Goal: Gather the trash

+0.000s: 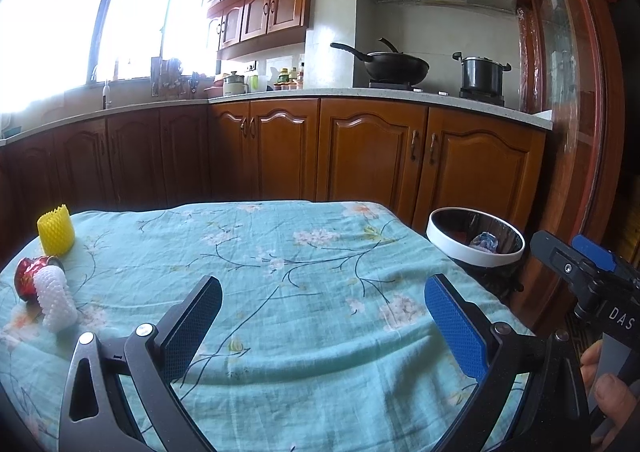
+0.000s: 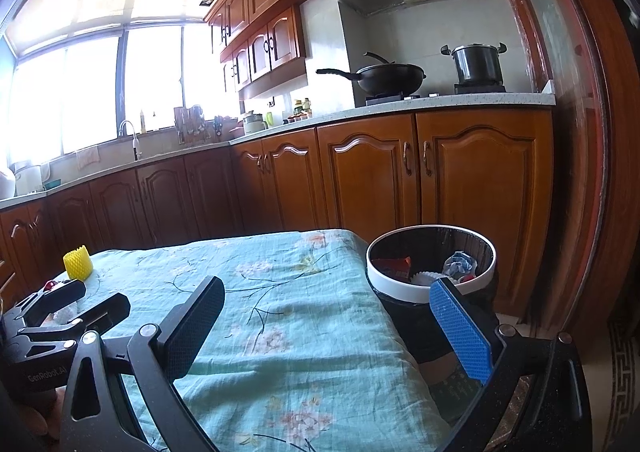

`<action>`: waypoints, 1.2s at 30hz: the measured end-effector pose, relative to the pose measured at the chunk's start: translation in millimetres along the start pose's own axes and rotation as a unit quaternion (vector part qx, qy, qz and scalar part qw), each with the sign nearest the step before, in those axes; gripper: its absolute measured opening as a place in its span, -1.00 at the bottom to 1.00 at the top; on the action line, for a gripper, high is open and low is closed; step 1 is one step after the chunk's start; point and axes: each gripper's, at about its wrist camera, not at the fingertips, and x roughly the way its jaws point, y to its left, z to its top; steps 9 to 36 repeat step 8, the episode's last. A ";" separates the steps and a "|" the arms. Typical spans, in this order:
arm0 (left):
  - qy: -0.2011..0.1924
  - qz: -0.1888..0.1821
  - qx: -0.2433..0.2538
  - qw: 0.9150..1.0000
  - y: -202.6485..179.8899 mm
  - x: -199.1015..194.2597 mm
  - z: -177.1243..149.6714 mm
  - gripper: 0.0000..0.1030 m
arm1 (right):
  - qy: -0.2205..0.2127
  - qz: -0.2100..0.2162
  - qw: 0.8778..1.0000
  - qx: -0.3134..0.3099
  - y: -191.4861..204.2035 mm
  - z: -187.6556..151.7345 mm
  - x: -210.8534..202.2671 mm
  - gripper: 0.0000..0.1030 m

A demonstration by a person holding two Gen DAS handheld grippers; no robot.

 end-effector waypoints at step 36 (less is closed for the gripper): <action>0.015 -0.008 -0.009 1.000 3.8 8.6 5.2 0.99 | 0.017 0.000 1.000 0.003 1.7 -1.3 14.0 1.00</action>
